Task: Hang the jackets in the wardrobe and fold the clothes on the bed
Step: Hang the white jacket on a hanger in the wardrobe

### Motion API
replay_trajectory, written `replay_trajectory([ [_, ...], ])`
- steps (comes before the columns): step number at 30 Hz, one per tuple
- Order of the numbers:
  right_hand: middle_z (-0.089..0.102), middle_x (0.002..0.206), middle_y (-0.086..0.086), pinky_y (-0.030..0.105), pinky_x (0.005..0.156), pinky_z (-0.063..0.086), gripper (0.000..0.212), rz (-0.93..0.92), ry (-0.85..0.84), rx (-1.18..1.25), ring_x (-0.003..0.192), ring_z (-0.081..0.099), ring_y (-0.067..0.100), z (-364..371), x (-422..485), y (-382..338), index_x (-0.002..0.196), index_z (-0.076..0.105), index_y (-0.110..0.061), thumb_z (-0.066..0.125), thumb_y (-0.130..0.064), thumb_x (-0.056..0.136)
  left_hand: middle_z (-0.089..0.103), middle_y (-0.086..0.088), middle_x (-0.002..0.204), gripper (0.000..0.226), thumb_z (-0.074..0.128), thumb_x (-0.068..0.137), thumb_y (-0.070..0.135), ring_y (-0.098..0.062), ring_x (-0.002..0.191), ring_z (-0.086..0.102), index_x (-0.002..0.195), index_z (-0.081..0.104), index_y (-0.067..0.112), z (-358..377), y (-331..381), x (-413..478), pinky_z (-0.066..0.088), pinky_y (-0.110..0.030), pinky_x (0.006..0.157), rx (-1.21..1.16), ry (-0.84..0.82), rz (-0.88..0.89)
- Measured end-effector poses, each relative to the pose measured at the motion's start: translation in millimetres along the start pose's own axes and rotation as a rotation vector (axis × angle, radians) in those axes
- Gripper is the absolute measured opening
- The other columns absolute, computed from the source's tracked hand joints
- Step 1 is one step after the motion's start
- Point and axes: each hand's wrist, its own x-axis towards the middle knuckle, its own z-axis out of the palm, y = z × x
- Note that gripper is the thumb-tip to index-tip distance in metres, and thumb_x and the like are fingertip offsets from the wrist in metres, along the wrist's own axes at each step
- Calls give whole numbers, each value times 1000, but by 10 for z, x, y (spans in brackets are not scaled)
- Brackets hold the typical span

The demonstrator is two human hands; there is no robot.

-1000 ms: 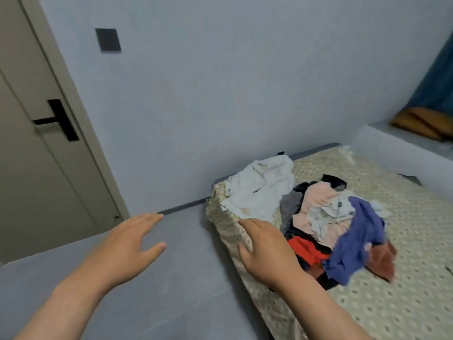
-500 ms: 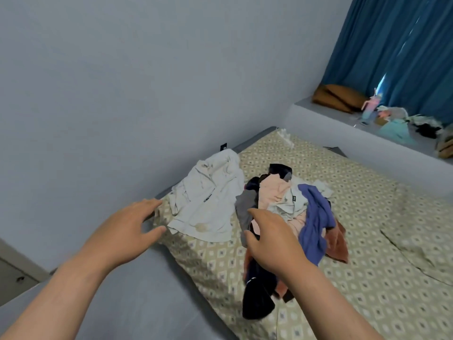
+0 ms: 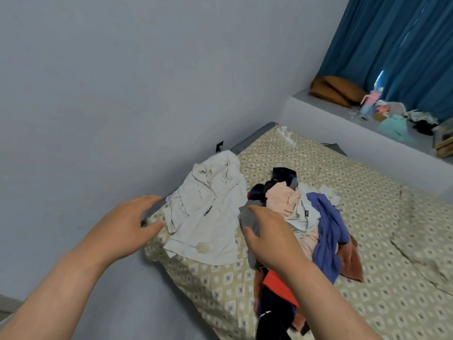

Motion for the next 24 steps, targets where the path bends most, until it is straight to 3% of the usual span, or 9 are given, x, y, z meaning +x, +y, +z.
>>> replay_trajectory([
  [4, 54, 138, 3, 37, 101, 42, 53, 25, 3, 1, 127, 48, 25, 1, 412, 92, 147, 41, -15, 54, -30, 97, 45, 6, 152, 63, 65, 90, 45, -15, 140, 40, 147, 45, 28, 9, -58, 513, 30, -31, 113, 9, -37, -11],
  [10, 51, 142, 0, 37, 103, 42, 56, 78, 0, 45, 131, 46, 24, -7, 1078, 325, 148, 39, -19, 53, -32, 96, 42, 7, 153, 62, 63, 91, 44, -13, 141, 38, 148, 43, 27, 71, 4, 1216, 29, -30, 115, 13, -99, -15],
  [14, 58, 122, 1, 39, 92, 46, 44, 117, -23, 68, 117, 52, 24, -17, 1550, 537, 136, 48, -19, 54, -30, 94, 44, 6, 152, 60, 65, 92, 40, -12, 140, 39, 146, 46, 25, 97, 33, 1703, 28, -27, 114, 5, -132, -25],
  [24, 47, 147, 4, 34, 104, 38, 59, 244, -78, 117, 135, 42, 23, 199, 2463, 860, 151, 35, -18, 54, -34, 97, 45, 4, 150, 56, 66, 93, 32, -12, 137, 40, 144, 48, 20, 359, -111, 2810, 25, -19, 106, -65, -226, -28],
])
